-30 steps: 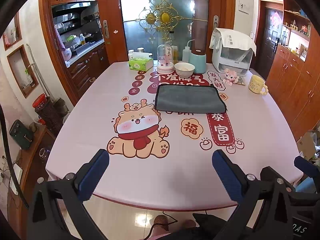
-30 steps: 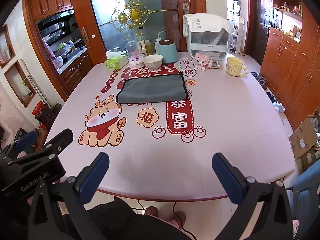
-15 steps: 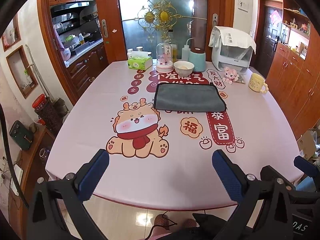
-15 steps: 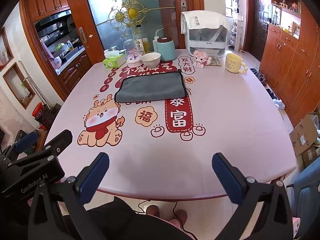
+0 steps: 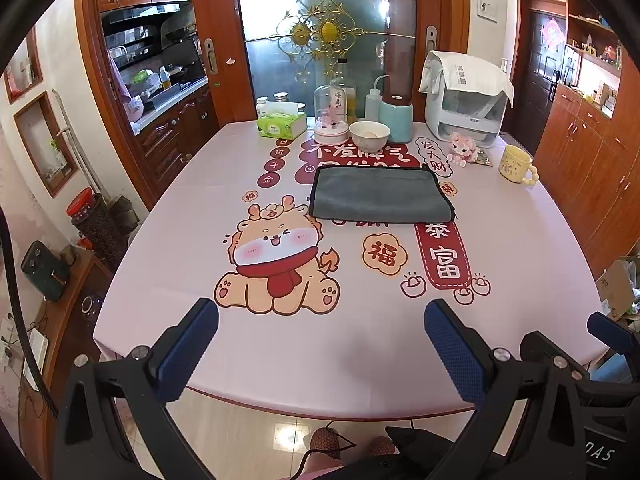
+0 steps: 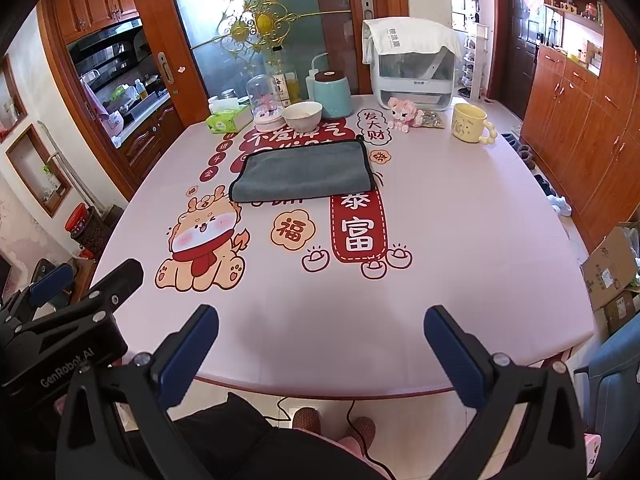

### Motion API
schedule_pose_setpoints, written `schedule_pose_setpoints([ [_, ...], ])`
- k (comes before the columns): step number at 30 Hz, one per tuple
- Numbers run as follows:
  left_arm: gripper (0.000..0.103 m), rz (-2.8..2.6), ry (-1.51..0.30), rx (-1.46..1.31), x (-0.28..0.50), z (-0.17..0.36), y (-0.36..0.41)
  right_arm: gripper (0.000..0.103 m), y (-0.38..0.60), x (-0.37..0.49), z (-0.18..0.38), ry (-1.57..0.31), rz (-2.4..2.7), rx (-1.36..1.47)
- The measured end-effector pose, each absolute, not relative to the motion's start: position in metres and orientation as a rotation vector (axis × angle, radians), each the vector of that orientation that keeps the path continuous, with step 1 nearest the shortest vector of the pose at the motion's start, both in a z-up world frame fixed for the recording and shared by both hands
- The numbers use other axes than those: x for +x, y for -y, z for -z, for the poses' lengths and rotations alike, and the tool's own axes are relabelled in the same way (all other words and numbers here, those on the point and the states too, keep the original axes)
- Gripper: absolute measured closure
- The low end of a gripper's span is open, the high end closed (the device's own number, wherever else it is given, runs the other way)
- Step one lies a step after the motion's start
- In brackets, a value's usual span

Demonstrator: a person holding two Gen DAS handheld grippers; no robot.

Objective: Fold towel

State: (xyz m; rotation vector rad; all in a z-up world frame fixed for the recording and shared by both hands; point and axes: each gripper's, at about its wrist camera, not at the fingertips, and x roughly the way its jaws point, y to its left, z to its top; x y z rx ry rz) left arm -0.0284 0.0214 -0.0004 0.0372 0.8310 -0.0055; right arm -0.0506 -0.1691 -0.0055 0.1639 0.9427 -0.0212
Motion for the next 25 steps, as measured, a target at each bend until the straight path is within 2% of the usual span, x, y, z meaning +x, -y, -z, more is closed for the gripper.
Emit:
schedule_pose_setpoints([
  [25,0.001,0.005,-0.834,0.039,-0.0273,-0.0010,-0.0196,0.000,0.1700,-0.0504,0.0055,-0.944,0.021,0.164],
])
